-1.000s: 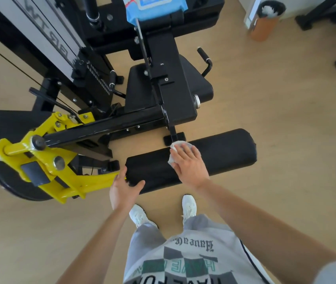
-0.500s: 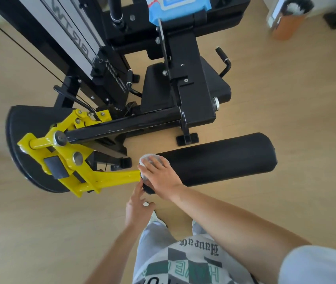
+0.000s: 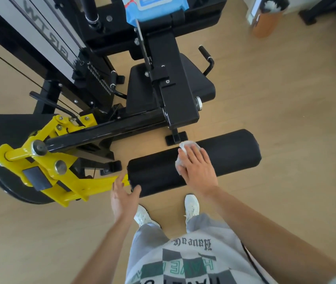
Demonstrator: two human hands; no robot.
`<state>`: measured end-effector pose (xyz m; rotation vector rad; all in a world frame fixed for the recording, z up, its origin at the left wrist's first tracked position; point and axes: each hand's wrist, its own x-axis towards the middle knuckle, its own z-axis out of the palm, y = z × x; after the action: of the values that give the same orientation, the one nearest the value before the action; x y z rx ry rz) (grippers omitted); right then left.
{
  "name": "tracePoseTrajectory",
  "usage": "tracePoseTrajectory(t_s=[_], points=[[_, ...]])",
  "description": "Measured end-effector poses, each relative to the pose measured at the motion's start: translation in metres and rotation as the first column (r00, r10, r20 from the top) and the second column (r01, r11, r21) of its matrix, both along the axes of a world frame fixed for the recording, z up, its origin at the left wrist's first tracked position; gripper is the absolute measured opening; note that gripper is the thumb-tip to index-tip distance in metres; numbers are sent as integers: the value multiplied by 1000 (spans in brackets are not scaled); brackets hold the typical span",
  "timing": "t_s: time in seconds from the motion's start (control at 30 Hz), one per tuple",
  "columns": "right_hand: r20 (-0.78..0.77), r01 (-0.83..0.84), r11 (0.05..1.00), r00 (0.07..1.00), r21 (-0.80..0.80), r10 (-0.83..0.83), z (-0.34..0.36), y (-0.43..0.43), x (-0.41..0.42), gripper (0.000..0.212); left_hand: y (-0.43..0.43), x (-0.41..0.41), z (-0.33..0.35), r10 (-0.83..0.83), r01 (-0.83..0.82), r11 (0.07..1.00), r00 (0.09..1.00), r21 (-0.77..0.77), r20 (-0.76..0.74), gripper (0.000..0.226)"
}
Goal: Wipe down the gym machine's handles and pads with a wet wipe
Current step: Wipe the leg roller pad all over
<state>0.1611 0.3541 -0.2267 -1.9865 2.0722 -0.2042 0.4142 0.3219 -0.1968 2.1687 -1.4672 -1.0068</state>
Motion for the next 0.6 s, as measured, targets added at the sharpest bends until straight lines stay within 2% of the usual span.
tracePoseTrajectory(t_s=[0.1, 0.23, 0.37, 0.53, 0.6], points=[[-18, 184, 983, 983, 18, -184, 2, 10, -35, 55, -19, -11, 0, -46, 46, 999, 998, -3, 42, 73], [-48, 395, 917, 918, 54, -393, 5, 9, -68, 62, -43, -32, -1, -23, 11, 993, 995, 120, 101, 95], [-39, 556, 824, 831, 108, -556, 5, -1, -92, 65, -56, -38, -6, -7, -26, 978, 988, 206, 156, 101], [-69, 636, 751, 770, 178, -635, 9, -14, -113, 65, -50, -25, -14, -49, 28, 986, 991, 162, 124, 104], [-71, 601, 781, 798, 169, -599, 11, -15, -102, 63, -44, -24, -14, -33, 19, 991, 994, 136, 102, 104]])
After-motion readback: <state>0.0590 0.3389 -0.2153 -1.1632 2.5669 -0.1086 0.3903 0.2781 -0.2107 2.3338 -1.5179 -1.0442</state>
